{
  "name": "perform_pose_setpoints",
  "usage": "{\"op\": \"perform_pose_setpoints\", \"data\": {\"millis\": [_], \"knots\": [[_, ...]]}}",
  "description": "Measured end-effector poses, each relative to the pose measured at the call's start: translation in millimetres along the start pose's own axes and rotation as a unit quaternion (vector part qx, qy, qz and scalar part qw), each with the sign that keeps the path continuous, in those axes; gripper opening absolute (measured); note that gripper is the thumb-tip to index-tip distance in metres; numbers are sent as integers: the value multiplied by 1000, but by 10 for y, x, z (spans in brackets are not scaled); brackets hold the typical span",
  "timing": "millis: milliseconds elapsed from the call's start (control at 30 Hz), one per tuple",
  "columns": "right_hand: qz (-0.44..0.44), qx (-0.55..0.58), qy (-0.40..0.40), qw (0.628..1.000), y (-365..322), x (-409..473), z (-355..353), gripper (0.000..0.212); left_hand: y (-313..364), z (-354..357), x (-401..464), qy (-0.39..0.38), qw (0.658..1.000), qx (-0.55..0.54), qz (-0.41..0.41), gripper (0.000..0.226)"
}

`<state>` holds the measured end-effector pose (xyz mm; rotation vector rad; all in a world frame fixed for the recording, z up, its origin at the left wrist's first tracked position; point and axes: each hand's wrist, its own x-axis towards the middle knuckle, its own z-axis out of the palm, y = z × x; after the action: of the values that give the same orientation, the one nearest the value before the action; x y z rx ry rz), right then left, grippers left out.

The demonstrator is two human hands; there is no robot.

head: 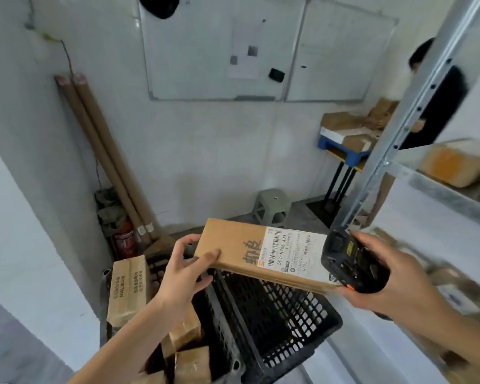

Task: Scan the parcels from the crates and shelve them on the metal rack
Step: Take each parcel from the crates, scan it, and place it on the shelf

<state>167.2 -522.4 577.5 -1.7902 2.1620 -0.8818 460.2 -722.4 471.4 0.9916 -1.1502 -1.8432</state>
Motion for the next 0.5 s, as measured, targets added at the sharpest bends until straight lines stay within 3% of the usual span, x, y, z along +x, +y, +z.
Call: {"op": "perform_pose_setpoints", "data": {"millis": [400,500], "knots": [[83,-20,136,987,-247,-1243,-996,89,359,1376,-555,-166,985,-47,1,58],[104,-54,156,981,-305,-1605,-1232,98,370,1686,-747,-186,980,-65,10,55]]}}
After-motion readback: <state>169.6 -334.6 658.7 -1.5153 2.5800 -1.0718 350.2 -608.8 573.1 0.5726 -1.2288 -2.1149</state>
